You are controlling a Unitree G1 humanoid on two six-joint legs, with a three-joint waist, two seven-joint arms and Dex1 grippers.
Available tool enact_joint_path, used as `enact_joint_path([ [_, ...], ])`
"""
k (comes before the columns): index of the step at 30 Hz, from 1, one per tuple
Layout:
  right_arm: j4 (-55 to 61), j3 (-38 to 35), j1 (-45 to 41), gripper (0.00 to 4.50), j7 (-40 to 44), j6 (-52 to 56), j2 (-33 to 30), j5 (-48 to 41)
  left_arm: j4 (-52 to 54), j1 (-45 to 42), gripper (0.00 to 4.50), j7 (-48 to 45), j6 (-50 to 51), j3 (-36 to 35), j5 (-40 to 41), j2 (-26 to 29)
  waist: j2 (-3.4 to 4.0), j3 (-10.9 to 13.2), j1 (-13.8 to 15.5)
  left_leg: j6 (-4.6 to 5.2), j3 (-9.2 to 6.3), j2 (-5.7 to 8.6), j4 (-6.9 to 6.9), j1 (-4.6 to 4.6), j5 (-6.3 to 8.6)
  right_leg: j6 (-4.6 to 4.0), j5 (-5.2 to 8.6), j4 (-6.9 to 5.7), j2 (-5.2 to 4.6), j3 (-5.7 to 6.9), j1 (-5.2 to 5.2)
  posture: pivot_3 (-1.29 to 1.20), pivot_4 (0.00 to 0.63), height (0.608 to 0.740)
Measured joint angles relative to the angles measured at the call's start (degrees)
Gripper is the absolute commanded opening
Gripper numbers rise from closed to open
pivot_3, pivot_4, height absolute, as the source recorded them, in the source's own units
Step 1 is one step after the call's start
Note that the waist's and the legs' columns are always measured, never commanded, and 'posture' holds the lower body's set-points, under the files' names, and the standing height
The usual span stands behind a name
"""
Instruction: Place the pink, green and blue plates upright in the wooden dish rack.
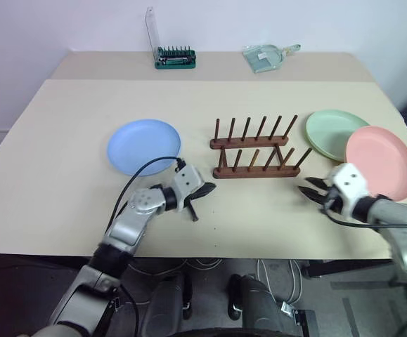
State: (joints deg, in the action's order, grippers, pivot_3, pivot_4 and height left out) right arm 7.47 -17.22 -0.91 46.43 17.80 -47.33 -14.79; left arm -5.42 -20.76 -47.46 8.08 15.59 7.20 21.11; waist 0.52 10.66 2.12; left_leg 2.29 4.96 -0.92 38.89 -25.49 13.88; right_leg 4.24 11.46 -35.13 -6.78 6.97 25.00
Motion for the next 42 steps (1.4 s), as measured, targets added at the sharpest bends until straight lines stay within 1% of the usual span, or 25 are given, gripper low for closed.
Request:
enact_joint_path([
  [3, 0.98, -4.81, 0.67, 4.40, -1.52, 0.49, -2.32, 0.59, 2.52, 1.63, 0.00, -3.63, 0.49, -1.49, 3.01, 2.20, -0.01, 0.00, 0.02, -0.16, -0.01, 0.00, 0.04, 0.01, 0.09, 0.00, 0.00, 0.04, -0.02, 0.00, -0.02, 0.00, 0.150, 0.740],
  [5, 0.26, -5.79, 0.62, 4.40, -3.55, 0.58, -2.63, 2.25, 4.26, 1.92, 0.00, -5.33, 0.57, -2.31, 4.76, 2.78, -0.01, 0.00, 0.02, -0.16, -0.01, 0.00, 0.03, -0.01, 0.10, 0.00, 0.01, 0.09, -0.04, 0.00, -0.02, 0.00, 0.150, 0.740],
  [7, -1.56, -5.18, 0.66, 4.40, -5.41, 0.55, -2.62, 4.23, 5.61, 1.98, 0.00, -6.73, 0.58, -2.66, 5.87, 3.38, -0.01, 0.00, 0.08, -0.16, -0.01, 0.00, 0.02, -0.03, 0.10, 0.00, 0.01, 0.11, -0.04, 0.00, -0.01, 0.00, 0.150, 0.740],
  [10, -5.83, -2.21, 0.55, 4.40, -8.61, -0.22, -2.07, 8.07, 6.92, 2.10, 0.00, -8.78, 0.55, -2.93, 6.45, 4.09, -0.01, 0.00, 0.04, -0.14, 0.04, 0.01, -0.02, -0.08, 0.10, 0.00, 0.01, 0.10, -0.03, -0.01, 0.05, 0.00, 0.150, 0.740],
  [13, -10.44, 0.46, -0.48, 4.40, -12.39, -1.44, -0.16, 11.34, 8.93, 2.29, 0.00, -9.92, 0.71, -2.86, 7.19, 4.19, 0.00, 0.00, -0.01, -0.01, 0.09, 0.01, -0.01, -0.08, 0.01, 0.00, 0.00, 0.06, -0.01, -0.03, 0.07, 0.00, 0.150, 0.740],
  [14, -11.37, 0.83, -1.03, 4.17, -13.37, -2.45, 0.27, 11.71, 9.56, 2.31, 0.00, -9.95, 1.00, -2.88, 7.26, 4.21, 0.00, 0.00, -0.02, 0.00, 0.09, 0.01, 0.00, -0.05, 0.01, 0.00, 0.00, 0.04, -0.01, -0.04, 0.05, 0.00, 0.150, 0.740],
  [16, -13.37, 1.10, -1.77, 3.50, -14.65, -3.54, 0.26, 12.66, 10.54, 2.32, 0.00, -9.84, 1.49, -2.86, 7.26, 3.82, 0.00, 0.00, -0.06, 0.00, 0.10, 0.01, 0.02, -0.03, 0.01, 0.01, 0.00, 0.04, -0.01, -0.04, 0.02, 0.00, 0.150, 0.740],
  [18, -14.63, 1.14, -1.63, 2.54, -14.83, -4.53, 0.27, 12.91, 10.78, 2.42, 0.00, -9.75, 1.72, -2.86, 7.24, 3.77, 0.00, 0.00, -0.05, 0.00, 0.10, 0.01, 0.02, -0.03, 0.01, 0.01, 0.00, 0.04, -0.01, -0.04, 0.02, 0.00, 0.150, 0.740],
  [20, -15.13, 1.16, -1.01, 1.45, -15.06, -5.43, 0.27, 13.49, 10.90, 2.68, 0.00, -9.62, 1.79, -2.87, 7.22, 3.76, 0.00, 0.00, 0.04, 0.01, 0.10, 0.01, 0.01, -0.05, 0.01, 0.01, 0.01, 0.04, 0.00, -0.04, 0.03, 0.00, 0.150, 0.740],
  [23, -15.26, 1.03, -0.17, 0.03, -15.79, -6.87, 0.26, 13.76, 10.99, 3.19, 0.00, -9.47, 1.86, -2.87, 7.20, 3.75, 0.00, 0.00, -0.02, 0.01, 0.10, 0.01, 0.02, -0.04, 0.01, 0.02, 0.01, 0.05, 0.00, -0.04, 0.02, 0.00, 0.150, 0.740],
  [28, -14.85, 0.28, 0.76, 0.03, -16.61, -7.59, 0.13, 13.96, 11.25, 3.25, 0.00, -9.79, 1.82, -2.88, 7.71, 3.38, -0.03, -0.01, -0.03, 0.00, 0.08, 0.00, 0.04, 0.00, 0.02, 0.01, 0.01, 0.04, 0.00, -0.04, -0.02, 0.00, 0.150, 0.740],
  [34, -11.20, -1.81, 3.82, 0.03, -17.22, -7.68, 0.08, 13.99, 11.34, 3.24, 0.00, -10.12, 1.59, -2.94, 9.16, 2.93, 0.01, 0.00, 0.02, 0.01, 0.09, 0.01, 0.03, -0.02, 0.03, 0.02, 0.02, 0.05, -0.01, -0.04, 0.00, 0.00, 0.150, 0.740],
  [38, -6.72, -5.10, 3.46, 0.03, -16.54, -8.43, -1.00, 13.13, 11.33, 3.19, 0.00, -10.13, 1.59, -2.94, 9.37, 2.91, 0.12, 0.02, -0.23, 0.01, 0.12, 0.01, 0.03, -0.02, 0.03, 0.03, 0.01, 0.02, 0.00, -0.08, 0.04, 0.00, 0.150, 0.740],
  [40, -4.13, -7.22, 0.89, 0.03, -15.10, -8.45, -1.64, 10.43, 11.31, 3.19, 0.00, -10.12, 1.59, -2.98, 9.51, 2.95, 0.11, 0.02, -0.38, 0.01, 0.10, -0.01, 0.03, -0.01, 0.03, 0.02, 0.01, 0.01, 0.04, -0.07, 0.04, 0.00, 0.150, 0.740],
  [42, 0.78, -7.77, -3.98, 0.03, -11.54, -6.72, -1.61, 3.77, 11.25, 3.15, 0.00, -10.11, 1.52, -3.02, 9.58, 2.93, 0.12, 0.03, -0.90, 0.02, 0.08, -0.02, 0.03, 0.00, 0.02, 0.02, 0.01, -0.01, 0.05, -0.07, 0.04, 0.00, 0.150, 0.740],
])
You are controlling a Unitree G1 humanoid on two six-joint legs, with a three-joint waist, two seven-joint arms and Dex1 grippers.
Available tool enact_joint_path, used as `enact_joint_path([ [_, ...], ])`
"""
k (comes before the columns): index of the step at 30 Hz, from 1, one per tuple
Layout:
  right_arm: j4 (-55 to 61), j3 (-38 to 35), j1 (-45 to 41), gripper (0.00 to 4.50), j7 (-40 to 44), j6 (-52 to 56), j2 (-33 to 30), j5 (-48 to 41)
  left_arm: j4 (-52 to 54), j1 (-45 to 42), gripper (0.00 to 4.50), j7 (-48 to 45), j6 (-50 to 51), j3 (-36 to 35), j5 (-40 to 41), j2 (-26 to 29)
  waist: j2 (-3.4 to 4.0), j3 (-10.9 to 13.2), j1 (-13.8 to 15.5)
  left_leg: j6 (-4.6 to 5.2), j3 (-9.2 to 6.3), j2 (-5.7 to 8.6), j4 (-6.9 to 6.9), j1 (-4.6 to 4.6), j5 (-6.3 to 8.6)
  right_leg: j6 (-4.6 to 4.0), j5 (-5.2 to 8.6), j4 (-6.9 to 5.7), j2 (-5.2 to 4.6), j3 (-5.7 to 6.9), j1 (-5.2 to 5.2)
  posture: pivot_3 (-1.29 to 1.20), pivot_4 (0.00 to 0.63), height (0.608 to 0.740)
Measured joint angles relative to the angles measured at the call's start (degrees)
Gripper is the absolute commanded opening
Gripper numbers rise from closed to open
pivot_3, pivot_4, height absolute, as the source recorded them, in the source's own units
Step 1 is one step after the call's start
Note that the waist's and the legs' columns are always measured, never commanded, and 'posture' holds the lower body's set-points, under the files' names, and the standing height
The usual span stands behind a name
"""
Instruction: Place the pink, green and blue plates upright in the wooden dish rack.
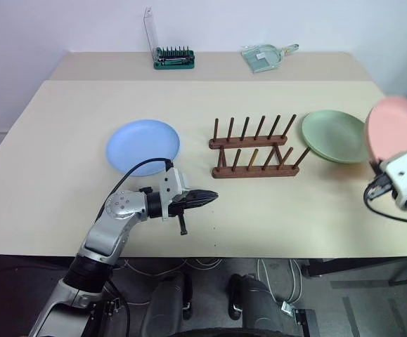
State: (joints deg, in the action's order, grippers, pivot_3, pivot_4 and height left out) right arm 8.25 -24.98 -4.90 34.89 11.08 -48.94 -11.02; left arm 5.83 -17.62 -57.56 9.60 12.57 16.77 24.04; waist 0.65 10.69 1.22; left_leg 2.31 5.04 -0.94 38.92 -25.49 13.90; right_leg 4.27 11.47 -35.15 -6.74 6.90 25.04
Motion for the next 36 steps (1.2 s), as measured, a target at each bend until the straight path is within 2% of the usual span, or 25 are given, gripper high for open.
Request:
enact_joint_path([
  [5, 10.94, 3.79, -14.83, 0.03, 7.16, 12.52, 1.13, -21.24, -0.54, -0.19, 0.00, 0.28, -0.46, -0.03, -0.01, -0.65, -0.09, 0.05, -0.57, 0.01, -0.08, 0.00, 0.01, 0.00, -0.01, -0.01, -0.01, 0.01, -0.04, 0.03, -0.04, 0.00, 0.150, 0.740],
  [10, 5.94, 6.35, -26.21, 0.03, 8.93, 24.25, 3.74, -34.66, -0.46, 0.27, 0.00, 0.83, -1.16, -0.36, 0.07, -0.61, -0.12, 0.06, -0.12, 0.06, -0.08, 0.06, 0.05, -0.12, 0.02, -0.25, -0.15, 0.08, -0.11, 0.06, -0.02, 0.00, 0.150, 0.740],
  [19, -7.32, 5.05, -29.10, 0.03, 10.67, 31.47, 4.14, -40.47, 2.59, 3.44, 0.00, 1.77, -1.01, -2.28, 1.41, 0.37, -0.10, 0.06, -0.46, 0.14, 0.03, 0.05, 0.06, -0.27, 0.05, -0.22, -0.18, -0.01, -0.09, 0.04, 0.17, 0.00, 0.150, 0.740],
  [36, -8.35, -0.58, -29.08, 0.03, 8.86, 37.79, 5.40, -49.06, 3.99, 3.54, 0.00, 2.66, 0.42, -2.39, 2.08, 0.74, -0.10, 0.06, -0.46, 0.14, 0.05, 0.05, 0.07, -0.28, 0.05, -0.18, -0.20, 0.01, -0.08, 0.02, 0.17, 0.00, 0.150, 0.740],
])
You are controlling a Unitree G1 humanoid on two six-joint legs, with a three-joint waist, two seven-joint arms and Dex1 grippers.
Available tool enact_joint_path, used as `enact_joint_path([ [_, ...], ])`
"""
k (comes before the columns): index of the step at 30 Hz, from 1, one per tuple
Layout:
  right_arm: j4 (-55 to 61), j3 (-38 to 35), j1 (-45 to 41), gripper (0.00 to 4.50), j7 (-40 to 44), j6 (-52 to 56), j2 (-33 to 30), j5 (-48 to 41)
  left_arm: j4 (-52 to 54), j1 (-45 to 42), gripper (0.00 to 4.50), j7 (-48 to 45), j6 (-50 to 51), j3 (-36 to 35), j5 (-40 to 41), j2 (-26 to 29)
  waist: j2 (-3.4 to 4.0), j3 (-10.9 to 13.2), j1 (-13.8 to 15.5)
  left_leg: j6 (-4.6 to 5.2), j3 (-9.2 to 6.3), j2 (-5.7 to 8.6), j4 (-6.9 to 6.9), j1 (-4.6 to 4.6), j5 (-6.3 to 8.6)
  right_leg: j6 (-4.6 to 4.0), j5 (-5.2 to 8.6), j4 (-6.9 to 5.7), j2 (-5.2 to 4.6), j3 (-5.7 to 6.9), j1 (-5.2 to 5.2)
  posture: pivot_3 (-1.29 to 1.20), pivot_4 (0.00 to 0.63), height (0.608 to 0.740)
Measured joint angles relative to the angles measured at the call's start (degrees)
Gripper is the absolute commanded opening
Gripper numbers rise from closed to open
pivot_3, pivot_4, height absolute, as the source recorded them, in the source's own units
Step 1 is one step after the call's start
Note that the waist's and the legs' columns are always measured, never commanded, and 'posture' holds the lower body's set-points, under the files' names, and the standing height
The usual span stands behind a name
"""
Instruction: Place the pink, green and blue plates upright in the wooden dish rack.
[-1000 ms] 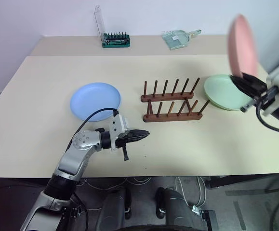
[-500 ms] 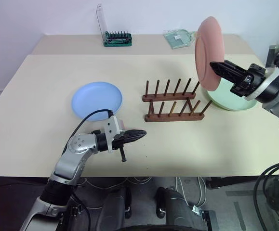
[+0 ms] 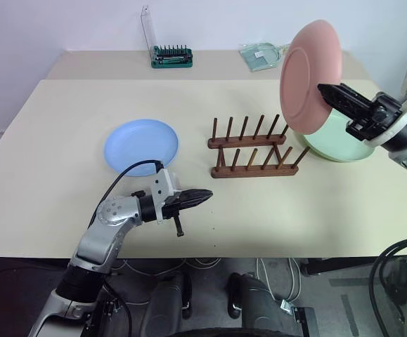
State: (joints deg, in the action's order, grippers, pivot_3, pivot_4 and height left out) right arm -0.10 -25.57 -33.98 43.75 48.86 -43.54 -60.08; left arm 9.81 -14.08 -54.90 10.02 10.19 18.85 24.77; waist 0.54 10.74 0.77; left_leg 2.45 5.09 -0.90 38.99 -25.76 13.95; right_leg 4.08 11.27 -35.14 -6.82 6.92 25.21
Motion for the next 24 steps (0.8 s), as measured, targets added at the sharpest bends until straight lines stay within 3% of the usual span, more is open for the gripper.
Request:
enact_joint_path([
  [19, -1.37, -4.25, 7.40, 0.03, -5.04, 3.03, 4.44, -4.91, 1.60, -0.24, 0.00, 0.25, 1.14, 0.00, 0.63, 0.01, 0.01, 0.00, -0.01, 0.00, 0.01, -0.01, 0.00, 0.00, 0.00, 0.02, -0.01, 0.01, 0.02, -0.01, 0.00, 0.00, 0.150, 0.740],
  [22, -1.89, -4.26, 8.06, 0.99, -5.19, 3.03, 4.72, -4.92, 1.60, -0.26, 0.00, 0.32, 1.92, 0.00, 0.64, 0.01, 0.01, 0.00, 0.01, 0.00, 0.01, 0.00, 0.00, 0.00, 0.00, 0.03, -0.01, 0.01, 0.02, -0.01, 0.00, 0.00, 0.150, 0.740],
  [24, -2.73, -4.26, 8.11, 1.94, -5.36, 3.03, 4.92, -4.88, 1.62, -0.30, 0.00, 0.34, 2.03, 0.00, 0.64, 0.00, 0.01, 0.00, -0.01, 0.00, 0.02, 0.00, 0.00, 0.00, 0.00, 0.03, -0.01, 0.01, 0.02, -0.02, 0.00, 0.00, 0.150, 0.740],
])
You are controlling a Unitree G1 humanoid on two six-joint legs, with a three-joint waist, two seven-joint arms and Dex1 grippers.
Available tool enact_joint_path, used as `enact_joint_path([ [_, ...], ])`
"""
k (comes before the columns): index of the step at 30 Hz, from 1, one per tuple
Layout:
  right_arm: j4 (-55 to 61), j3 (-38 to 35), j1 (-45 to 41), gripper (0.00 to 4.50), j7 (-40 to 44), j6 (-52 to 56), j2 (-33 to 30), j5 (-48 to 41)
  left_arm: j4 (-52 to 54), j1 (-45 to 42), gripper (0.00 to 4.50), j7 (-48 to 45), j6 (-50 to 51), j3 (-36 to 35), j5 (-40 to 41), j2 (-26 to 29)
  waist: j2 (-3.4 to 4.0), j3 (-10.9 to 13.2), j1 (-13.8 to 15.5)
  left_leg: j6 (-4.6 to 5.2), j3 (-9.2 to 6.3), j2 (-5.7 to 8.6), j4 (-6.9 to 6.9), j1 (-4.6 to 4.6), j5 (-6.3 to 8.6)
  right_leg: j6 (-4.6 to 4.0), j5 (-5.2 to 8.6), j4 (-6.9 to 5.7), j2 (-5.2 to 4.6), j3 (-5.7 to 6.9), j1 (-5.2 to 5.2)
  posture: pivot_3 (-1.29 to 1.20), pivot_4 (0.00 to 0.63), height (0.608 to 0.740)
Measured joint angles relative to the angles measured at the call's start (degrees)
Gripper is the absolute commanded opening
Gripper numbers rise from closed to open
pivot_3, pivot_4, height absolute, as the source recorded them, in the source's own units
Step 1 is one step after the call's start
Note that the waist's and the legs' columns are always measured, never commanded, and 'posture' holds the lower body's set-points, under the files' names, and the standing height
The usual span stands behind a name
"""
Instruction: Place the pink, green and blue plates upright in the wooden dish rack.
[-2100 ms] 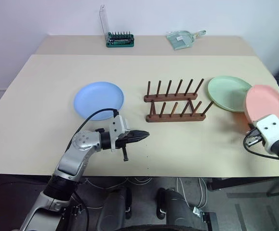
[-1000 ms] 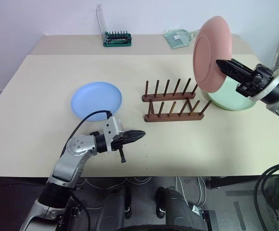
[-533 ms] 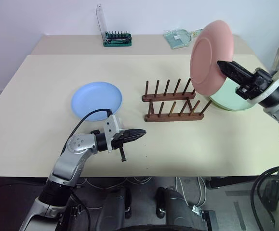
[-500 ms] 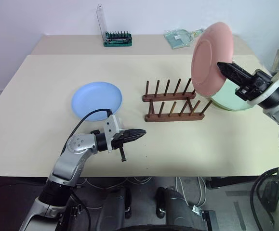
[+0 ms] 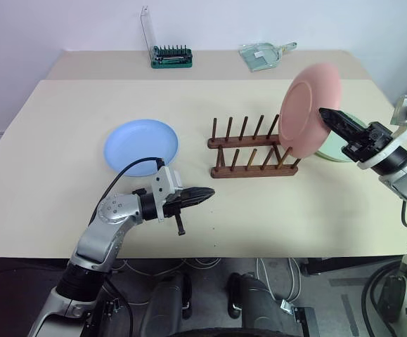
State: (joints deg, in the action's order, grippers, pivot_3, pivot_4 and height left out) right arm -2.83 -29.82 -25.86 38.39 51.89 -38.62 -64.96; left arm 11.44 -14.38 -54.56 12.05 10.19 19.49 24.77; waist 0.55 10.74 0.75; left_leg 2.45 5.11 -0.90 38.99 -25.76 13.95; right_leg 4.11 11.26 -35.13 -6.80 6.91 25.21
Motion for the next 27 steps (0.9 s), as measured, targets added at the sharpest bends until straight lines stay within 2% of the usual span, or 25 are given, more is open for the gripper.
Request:
enact_joint_path([
  [5, -0.25, 0.08, -0.03, 4.36, -1.34, -2.29, 0.08, 2.10, 0.08, -0.04, 0.00, 0.09, 0.24, 0.00, 0.00, -0.05, 0.00, 0.00, 0.02, 0.00, 0.00, 0.00, 0.00, 0.00, 0.00, 0.01, 0.01, 0.00, 0.01, 0.00, 0.00, 0.00, 0.150, 0.740],
  [10, -2.37, -0.97, -2.50, 4.36, -2.79, -9.18, -0.81, 6.80, 0.42, -0.02, 0.00, 0.48, 0.40, 0.00, 0.00, -0.10, 0.01, 0.00, 0.04, 0.00, 0.01, 0.00, 0.00, -0.01, 0.00, 0.02, 0.01, 0.00, 0.01, 0.00, 0.01, 0.00, 0.150, 0.740],
  [13, -5.98, -4.23, -4.24, 4.36, -3.18, -14.22, -5.36, 10.58, 0.75, 0.18, 0.00, 0.71, 0.54, -0.01, 0.01, -0.04, 0.01, 0.01, 0.37, 0.01, 0.00, 0.04, 0.00, -0.05, 0.00, 0.02, 0.01, 0.05, 0.00, 0.01, 0.01, 0.00, 0.150, 0.740],
  [17, -9.75, -1.46, -2.62, 4.36, -0.87, -21.52, -10.80, 21.01, 0.76, 0.13, 0.00, 0.75, 1.00, -0.01, 0.01, -0.02, 0.01, 0.00, -0.06, 0.02, 0.04, 0.03, -0.01, -0.01, 0.01, 0.20, 0.13, 0.04, 0.00, 0.00, 0.00, 0.00, 0.150, 0.740],
  [19, -12.50, 1.65, -1.62, 4.36, 1.06, -24.70, -11.90, 25.88, 0.77, 0.01, 0.00, 0.71, 1.02, -0.01, 0.02, -0.04, 0.03, 0.00, -0.30, 0.01, 0.09, 0.00, 0.00, 0.08, 0.00, 0.21, 0.12, -0.01, 0.01, -0.05, -0.02, 0.00, 0.150, 0.740],
  [22, -18.75, 11.92, -0.22, 4.36, 4.58, -35.12, -14.72, 39.13, 0.77, -0.66, 0.00, 0.67, 1.20, 0.04, 0.03, -0.11, 0.04, -0.01, -0.41, 0.00, 0.12, -0.01, 0.00, 0.18, 0.00, 0.20, 0.14, -0.05, 0.02, -0.08, -0.04, 0.00, 0.150, 0.740],
  [27, -29.98, 24.98, -1.66, 4.36, 6.39, -50.04, -14.33, 55.08, 0.77, -1.79, 0.00, 0.67, 1.32, 0.06, 0.06, -0.29, 0.05, 0.00, -0.44, 0.00, 0.20, 0.01, -0.01, 0.15, -0.01, 0.22, 0.14, -0.05, 0.02, -0.15, 0.00, 0.00, 0.150, 0.740],
])
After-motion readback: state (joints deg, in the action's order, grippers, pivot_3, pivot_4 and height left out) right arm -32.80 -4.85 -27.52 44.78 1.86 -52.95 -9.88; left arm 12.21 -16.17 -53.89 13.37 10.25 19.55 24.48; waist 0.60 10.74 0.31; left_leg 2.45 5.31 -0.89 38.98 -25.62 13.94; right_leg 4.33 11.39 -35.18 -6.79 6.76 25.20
